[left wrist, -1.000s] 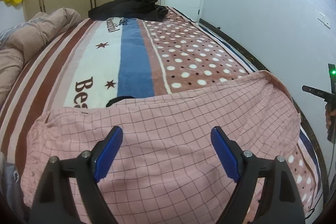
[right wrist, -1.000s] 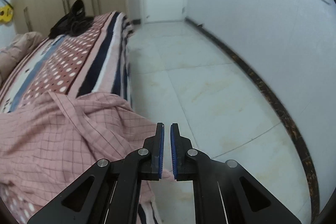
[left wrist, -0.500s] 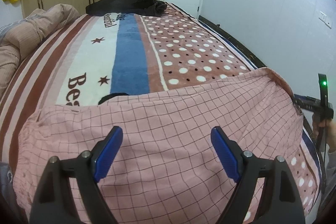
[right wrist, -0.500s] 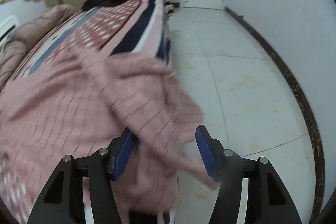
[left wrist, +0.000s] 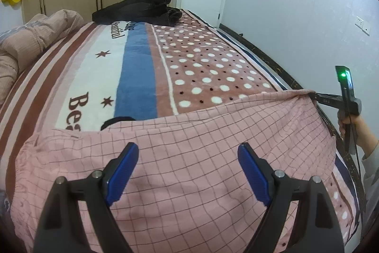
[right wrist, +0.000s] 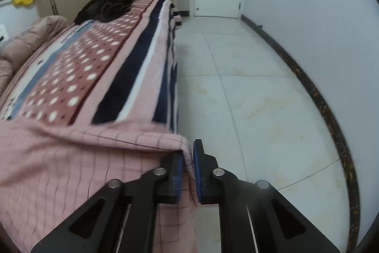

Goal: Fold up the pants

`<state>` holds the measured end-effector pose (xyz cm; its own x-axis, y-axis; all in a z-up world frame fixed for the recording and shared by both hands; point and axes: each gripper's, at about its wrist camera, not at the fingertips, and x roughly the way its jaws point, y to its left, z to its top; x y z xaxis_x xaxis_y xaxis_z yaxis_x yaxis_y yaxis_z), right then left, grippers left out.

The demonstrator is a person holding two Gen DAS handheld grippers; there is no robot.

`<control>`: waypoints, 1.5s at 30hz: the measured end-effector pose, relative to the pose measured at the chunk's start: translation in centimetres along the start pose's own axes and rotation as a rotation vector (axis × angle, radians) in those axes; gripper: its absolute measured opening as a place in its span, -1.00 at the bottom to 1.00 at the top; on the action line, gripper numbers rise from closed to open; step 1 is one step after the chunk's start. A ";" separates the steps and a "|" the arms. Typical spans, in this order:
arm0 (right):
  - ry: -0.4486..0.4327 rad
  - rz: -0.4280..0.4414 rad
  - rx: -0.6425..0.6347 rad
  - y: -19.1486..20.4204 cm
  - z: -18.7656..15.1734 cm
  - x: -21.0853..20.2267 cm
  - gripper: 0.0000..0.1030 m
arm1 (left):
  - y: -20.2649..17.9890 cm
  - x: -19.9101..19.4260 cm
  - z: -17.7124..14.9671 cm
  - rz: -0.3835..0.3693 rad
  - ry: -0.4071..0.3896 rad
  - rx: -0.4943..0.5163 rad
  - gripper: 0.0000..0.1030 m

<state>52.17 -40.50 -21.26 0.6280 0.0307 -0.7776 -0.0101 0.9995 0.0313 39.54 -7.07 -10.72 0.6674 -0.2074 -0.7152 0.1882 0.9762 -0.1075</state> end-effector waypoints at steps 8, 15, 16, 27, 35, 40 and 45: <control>0.003 0.040 0.080 -0.9 0.8 -1.3 -0.10 | 2.3 -0.2 -0.5 0.020 0.003 -0.037 0.61; -0.019 0.279 -0.006 5.0 -0.9 -5.1 -0.33 | 3.7 -1.5 -1.1 0.050 -0.013 -0.061 0.61; -0.006 0.304 -0.017 6.0 -0.9 -4.9 -0.50 | 4.5 -2.3 -1.5 0.084 -0.014 -0.085 0.61; -0.050 0.207 0.023 10.7 2.6 -0.4 -0.18 | 13.2 -11.6 -11.8 0.154 -0.046 -0.387 0.87; -0.137 0.404 -0.027 14.3 -1.0 -8.2 -0.07 | 17.3 -9.3 -16.0 0.020 -0.024 -0.622 0.87; -0.169 0.518 -0.072 17.7 -4.2 -12.3 -0.07 | 18.5 -5.9 -14.1 0.066 -0.068 -0.636 0.87; -0.164 0.599 -0.116 20.7 -7.6 -15.3 -0.07 | 20.5 -4.1 -12.3 0.117 -0.110 -0.699 0.63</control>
<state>36.41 -20.23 -13.48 0.5982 0.5923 -0.5397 -0.4757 0.8045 0.3556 31.79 14.58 -18.47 0.7310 -0.0678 -0.6790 -0.3699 0.7969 -0.4777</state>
